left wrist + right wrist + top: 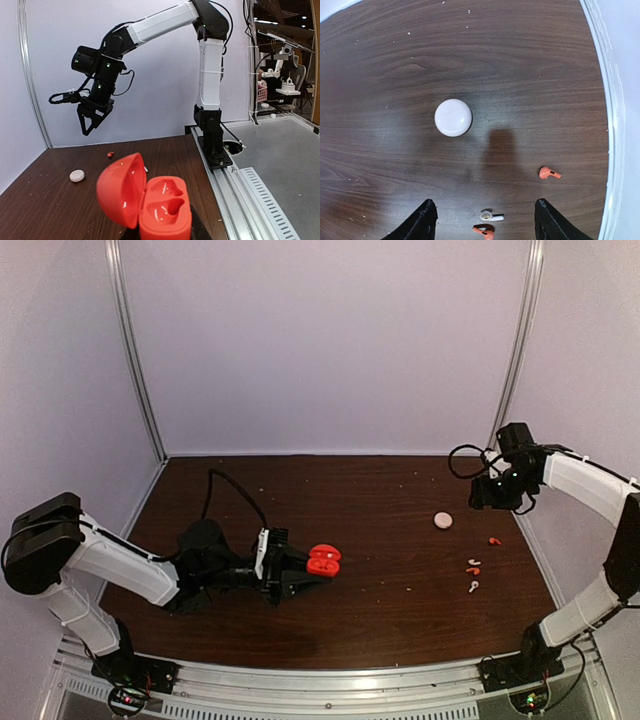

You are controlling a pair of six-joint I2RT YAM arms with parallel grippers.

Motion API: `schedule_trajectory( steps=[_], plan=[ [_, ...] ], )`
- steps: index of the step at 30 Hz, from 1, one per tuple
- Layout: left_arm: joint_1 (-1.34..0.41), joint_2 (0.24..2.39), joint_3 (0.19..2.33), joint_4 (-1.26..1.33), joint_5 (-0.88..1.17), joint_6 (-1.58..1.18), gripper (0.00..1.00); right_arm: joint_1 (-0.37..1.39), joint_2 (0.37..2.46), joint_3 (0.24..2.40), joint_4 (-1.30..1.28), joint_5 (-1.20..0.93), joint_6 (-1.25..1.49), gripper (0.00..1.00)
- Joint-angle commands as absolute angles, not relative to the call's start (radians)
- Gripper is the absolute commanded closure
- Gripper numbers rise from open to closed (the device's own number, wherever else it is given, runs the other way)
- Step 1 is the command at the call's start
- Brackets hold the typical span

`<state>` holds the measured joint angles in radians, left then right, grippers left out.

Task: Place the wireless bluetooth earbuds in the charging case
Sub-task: Pick up the left earbud from the corner of the board.

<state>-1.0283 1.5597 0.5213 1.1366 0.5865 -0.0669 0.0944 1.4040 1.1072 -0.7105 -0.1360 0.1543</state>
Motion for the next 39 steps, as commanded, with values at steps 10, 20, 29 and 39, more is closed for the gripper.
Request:
schedule_trajectory(
  steps=[10,20,29,39],
  plan=[
    [-0.994,1.581,0.524,1.271,0.656,-0.133,1.00,0.126,1.547,1.086,-0.769,0.148,0.042,0.36],
    [-0.994,1.586,0.526,1.303,0.671,-0.163,1.00,0.129,1.638,1.089,-0.773,0.251,0.044,0.35],
    [-0.994,1.593,0.528,1.354,0.693,-0.196,1.00,0.117,1.744,1.100,-0.777,0.276,0.043,0.38],
    [-0.994,1.600,0.528,1.396,0.705,-0.213,1.00,0.059,1.866,1.171,-0.798,0.302,0.045,0.52]
  ],
)
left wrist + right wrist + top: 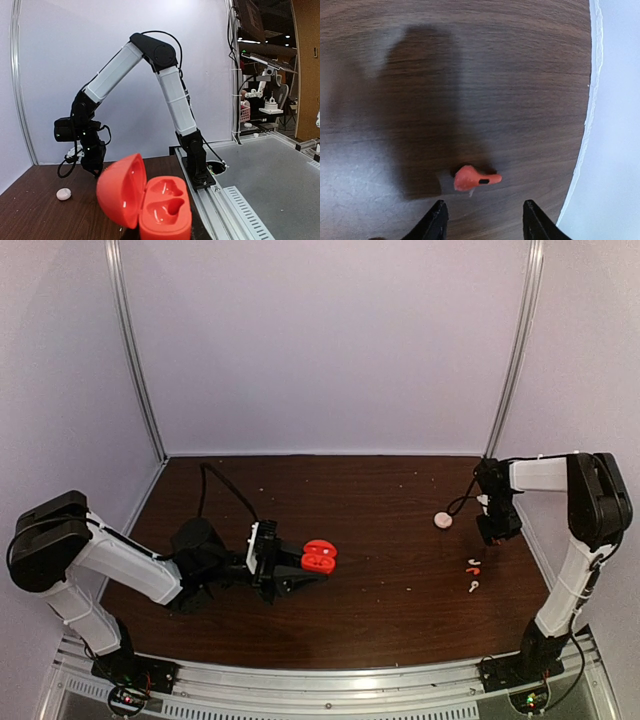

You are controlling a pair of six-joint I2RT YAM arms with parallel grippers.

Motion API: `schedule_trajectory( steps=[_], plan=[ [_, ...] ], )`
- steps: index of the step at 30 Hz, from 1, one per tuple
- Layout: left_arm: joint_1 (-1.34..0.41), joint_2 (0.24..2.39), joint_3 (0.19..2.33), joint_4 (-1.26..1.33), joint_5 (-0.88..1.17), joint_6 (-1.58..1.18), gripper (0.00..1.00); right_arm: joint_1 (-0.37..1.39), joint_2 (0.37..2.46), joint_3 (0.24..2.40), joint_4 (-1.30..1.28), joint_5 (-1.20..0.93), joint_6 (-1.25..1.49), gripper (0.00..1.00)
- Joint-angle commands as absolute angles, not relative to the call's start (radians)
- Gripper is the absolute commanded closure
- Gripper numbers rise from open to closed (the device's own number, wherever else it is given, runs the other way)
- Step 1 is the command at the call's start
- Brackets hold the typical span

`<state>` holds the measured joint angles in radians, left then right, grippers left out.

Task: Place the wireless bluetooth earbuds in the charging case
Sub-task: Pick up the left earbud from the corner of the board.

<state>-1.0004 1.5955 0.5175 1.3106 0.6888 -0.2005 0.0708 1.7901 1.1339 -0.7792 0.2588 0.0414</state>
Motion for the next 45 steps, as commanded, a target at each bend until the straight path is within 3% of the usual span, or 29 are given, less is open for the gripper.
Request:
schedule_trajectory(
  steps=[1,14,29,45],
  plan=[
    [-0.994,1.602,0.529,1.396,0.704,-0.212,1.00,0.058,1.881,1.177,-0.800,0.306,0.047,0.53],
    [-0.994,1.604,0.525,1.417,0.712,-0.223,1.00,0.015,1.953,1.233,-0.794,0.271,0.041,0.59],
    [-0.994,1.592,0.520,1.419,0.711,-0.224,1.00,-0.059,2.007,1.264,-0.786,0.086,0.037,0.65],
    [-0.988,1.556,0.505,1.380,0.690,-0.198,1.00,-0.069,2.057,1.266,-0.788,-0.016,0.037,0.80]
  ],
)
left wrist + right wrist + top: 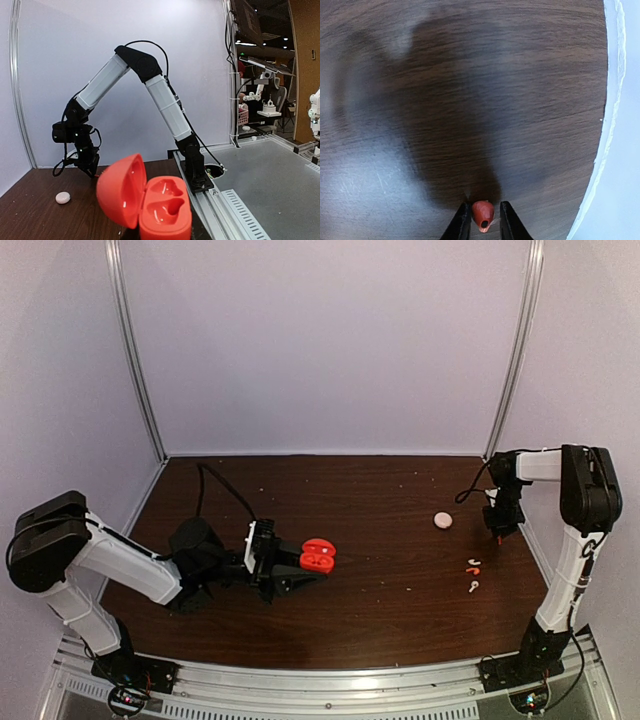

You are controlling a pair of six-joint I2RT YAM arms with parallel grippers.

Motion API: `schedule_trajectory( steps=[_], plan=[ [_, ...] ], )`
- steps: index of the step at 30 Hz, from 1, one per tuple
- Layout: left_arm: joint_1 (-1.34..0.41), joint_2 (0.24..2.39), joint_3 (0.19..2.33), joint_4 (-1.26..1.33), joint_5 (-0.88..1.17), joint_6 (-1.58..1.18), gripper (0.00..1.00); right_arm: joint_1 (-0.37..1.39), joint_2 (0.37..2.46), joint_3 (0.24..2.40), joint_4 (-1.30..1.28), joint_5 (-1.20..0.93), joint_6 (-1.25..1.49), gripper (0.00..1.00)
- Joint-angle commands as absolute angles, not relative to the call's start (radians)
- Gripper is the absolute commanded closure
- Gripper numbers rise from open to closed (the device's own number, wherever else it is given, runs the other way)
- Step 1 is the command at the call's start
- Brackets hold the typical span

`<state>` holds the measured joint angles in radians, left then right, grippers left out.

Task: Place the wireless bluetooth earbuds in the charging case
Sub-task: Pick up the left earbud from the corner of the board.

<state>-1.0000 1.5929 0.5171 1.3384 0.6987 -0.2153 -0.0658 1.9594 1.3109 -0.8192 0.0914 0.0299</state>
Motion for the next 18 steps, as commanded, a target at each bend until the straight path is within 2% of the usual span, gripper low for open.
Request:
schedule_trajectory(
  steps=[1,12,18],
  plan=[
    [-0.985,1.548,0.501,1.377,0.688,-0.197,1.00,-0.069,2.058,1.264,-0.787,-0.025,0.037,0.81],
    [-0.973,1.526,0.483,1.385,0.685,-0.204,1.00,-0.069,2.047,1.250,-0.783,-0.083,0.038,0.88],
    [-0.973,1.520,0.478,1.390,0.680,-0.206,1.00,-0.051,1.942,1.240,-0.770,-0.134,0.033,0.90]
  ],
)
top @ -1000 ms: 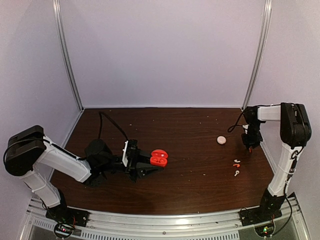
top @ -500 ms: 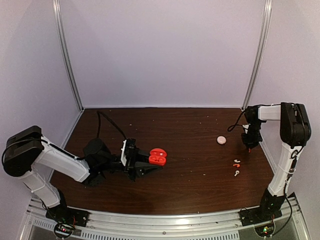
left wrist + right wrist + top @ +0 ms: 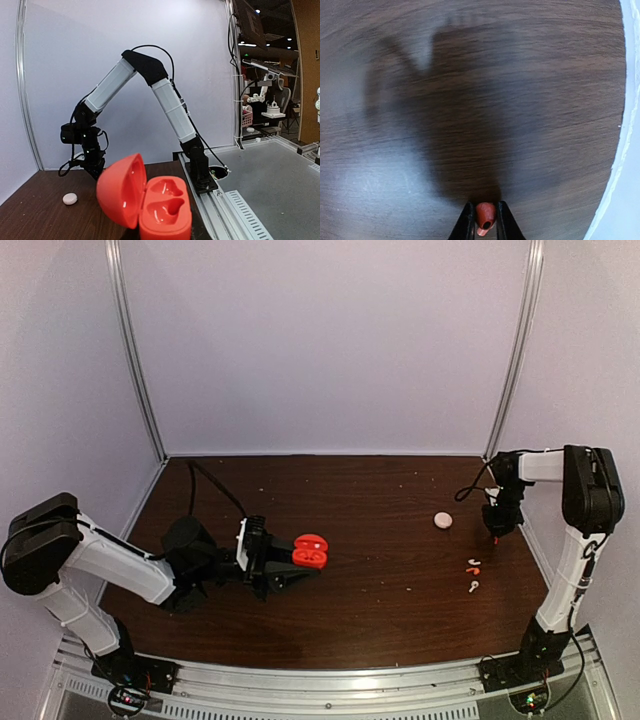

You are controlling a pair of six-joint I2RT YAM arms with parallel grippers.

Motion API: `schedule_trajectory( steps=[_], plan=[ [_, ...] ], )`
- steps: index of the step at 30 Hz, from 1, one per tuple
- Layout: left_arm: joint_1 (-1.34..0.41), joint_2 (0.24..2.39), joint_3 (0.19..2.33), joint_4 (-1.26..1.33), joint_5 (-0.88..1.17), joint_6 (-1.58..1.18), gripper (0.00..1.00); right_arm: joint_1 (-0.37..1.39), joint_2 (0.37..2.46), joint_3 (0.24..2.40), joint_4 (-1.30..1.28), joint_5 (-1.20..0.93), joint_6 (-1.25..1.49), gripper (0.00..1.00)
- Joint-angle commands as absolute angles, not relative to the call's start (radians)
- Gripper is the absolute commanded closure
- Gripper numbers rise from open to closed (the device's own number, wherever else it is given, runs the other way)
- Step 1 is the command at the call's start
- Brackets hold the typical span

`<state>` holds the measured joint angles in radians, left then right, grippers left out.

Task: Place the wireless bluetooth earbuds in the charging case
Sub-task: Pick up the left earbud from the corner of the board, then place the left earbud in the left side groove of the charging case.

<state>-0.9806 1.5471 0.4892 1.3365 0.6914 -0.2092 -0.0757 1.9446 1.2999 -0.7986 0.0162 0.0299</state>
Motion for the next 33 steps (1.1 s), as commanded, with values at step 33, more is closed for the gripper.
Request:
schedule_trajectory(
  steps=[33],
  plan=[
    [-0.960,1.592,0.451,1.488,0.588,-0.166,1.00,0.984,1.075,0.967,0.019,-0.165,-0.028,0.90]
  ],
)
